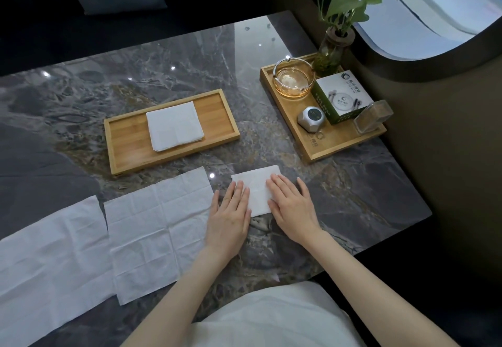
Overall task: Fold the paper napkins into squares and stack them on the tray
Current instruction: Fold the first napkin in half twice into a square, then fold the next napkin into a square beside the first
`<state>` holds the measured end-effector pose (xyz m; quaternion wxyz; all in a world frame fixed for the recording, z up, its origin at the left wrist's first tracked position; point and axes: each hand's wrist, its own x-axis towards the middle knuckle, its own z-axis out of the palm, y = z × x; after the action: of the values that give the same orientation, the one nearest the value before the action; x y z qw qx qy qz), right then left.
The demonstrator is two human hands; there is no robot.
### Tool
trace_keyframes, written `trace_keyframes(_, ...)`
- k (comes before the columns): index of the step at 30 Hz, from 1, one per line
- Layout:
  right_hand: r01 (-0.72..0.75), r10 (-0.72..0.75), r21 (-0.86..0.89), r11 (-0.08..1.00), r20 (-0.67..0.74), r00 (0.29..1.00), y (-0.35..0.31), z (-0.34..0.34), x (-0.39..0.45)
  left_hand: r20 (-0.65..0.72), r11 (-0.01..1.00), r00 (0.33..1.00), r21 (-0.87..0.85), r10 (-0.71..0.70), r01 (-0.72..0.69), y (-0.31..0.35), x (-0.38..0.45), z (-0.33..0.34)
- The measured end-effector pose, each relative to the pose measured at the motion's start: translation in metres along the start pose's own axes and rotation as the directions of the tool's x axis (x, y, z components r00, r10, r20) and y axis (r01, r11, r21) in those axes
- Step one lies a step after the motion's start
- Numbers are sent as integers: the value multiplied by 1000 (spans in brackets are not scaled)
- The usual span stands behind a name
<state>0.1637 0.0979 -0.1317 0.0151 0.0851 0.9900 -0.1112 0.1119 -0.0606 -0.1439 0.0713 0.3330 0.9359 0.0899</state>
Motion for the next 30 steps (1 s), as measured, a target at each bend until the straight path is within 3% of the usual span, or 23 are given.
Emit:
trace_keyframes(4, 34, -34, -14, 999, -4, 999, 1, -5, 7, -27, 999, 1000, -50, -12, 11, 0, 4, -9)
trace_keyframes(8, 44, -40, 52, 998, -65, 997, -9, -17, 23, -153, 966, 987, -258, -55, 14, -9, 3, -31)
trace_keyframes(15, 192, -153, 406, 893, -128, 980, -67, -45, 65, -314, 906, 901, -389, -298, 164, -58, -19, -82)
trace_keyframes(18, 223, -177, 457, 861, -143, 974, -93, -46, 80, -342, 878, 857, -421, -386, 228, -87, -27, -89)
trace_keyframes(23, 192, -159, 471, 861, -108, 981, -120, -26, 97, -263, 862, 853, -377, -451, 339, -129, -40, -77)
trace_keyframes(27, 182, -177, 326, 928, -46, 983, -121, -1, 99, -100, 888, 907, -274, -409, 370, -138, -50, -55)
trace_keyframes(30, 209, -211, 210, 955, -14, 977, -119, 11, 95, -28, 887, 907, -222, -420, 404, -131, -56, -40)
